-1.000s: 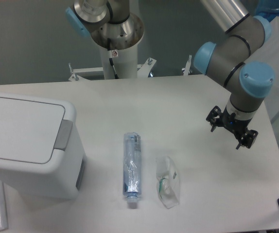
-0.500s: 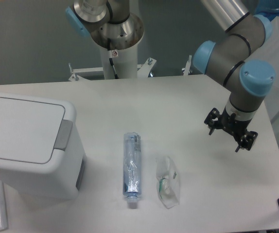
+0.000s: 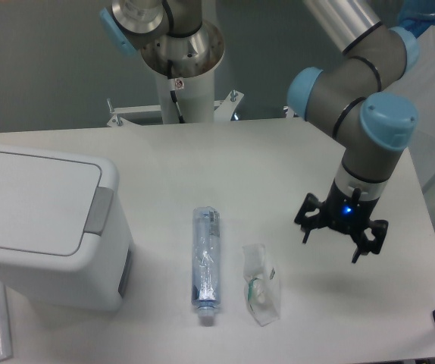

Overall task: Open the trash can
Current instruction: 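Move the gripper over to the grey button on the trash can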

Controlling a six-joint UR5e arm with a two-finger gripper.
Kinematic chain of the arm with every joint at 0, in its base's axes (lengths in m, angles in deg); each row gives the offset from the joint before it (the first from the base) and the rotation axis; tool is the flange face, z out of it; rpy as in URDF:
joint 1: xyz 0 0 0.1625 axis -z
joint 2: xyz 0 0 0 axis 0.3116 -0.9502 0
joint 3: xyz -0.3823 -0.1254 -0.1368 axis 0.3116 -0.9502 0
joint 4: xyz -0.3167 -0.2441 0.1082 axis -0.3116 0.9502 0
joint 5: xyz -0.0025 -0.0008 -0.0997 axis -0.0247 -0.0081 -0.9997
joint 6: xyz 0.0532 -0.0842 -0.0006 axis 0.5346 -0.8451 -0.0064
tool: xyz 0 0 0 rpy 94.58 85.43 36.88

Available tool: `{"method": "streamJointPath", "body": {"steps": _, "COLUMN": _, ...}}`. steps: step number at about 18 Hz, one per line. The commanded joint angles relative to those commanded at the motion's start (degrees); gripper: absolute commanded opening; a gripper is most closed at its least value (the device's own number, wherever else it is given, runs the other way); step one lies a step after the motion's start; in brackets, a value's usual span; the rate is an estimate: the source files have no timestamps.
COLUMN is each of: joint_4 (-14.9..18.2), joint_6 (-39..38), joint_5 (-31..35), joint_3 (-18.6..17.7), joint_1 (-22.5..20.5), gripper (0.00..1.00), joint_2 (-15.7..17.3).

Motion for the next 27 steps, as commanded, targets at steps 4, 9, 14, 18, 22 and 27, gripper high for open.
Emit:
{"method": "streamJointPath", "body": {"steps": 4, "joint_4": 0.0, "joint_6": -8.5, "joint_5": -0.3, "joint_3": 4.1, "joint_1": 4.1, "gripper": 1.00, "joint_2": -0.5}}
{"method": "streamJointPath", "body": {"steps": 9, "joint_4": 0.1, "joint_6": -18.8, "joint_5": -8.6, "joint_3": 5.5, "joint_1": 7.3, "gripper": 1.00, "joint_2": 1.0}}
{"method": "streamJointPath", "body": {"steps": 14, "joint_4": 0.3, "joint_6": -22.6, "joint_5": -15.7, "joint_3": 4.8, "joint_1": 9.2, "gripper": 1.00, "joint_2": 6.3}}
{"method": "streamJointPath", "body": {"steps": 18, "joint_4": 0.4, "joint_6": -24.2, "joint_5": -18.2, "joint_3": 0.7, "joint_1": 11.1, "gripper": 1.00, "joint_2": 10.5}}
{"method": "streamJointPath", "body": {"steps": 22, "joint_4": -0.1, "joint_6": -23.8, "joint_5": -18.4, "joint_3": -6.0, "joint_1": 12.1, "gripper": 1.00, "joint_2": 14.9}}
{"method": "streamJointPath", "body": {"steps": 27, "joint_4": -0.2, "joint_6": -24.1, "joint_5": -18.3, "joint_3": -10.5, "joint_1": 13.5, "gripper": 1.00, "joint_2": 17.8}}
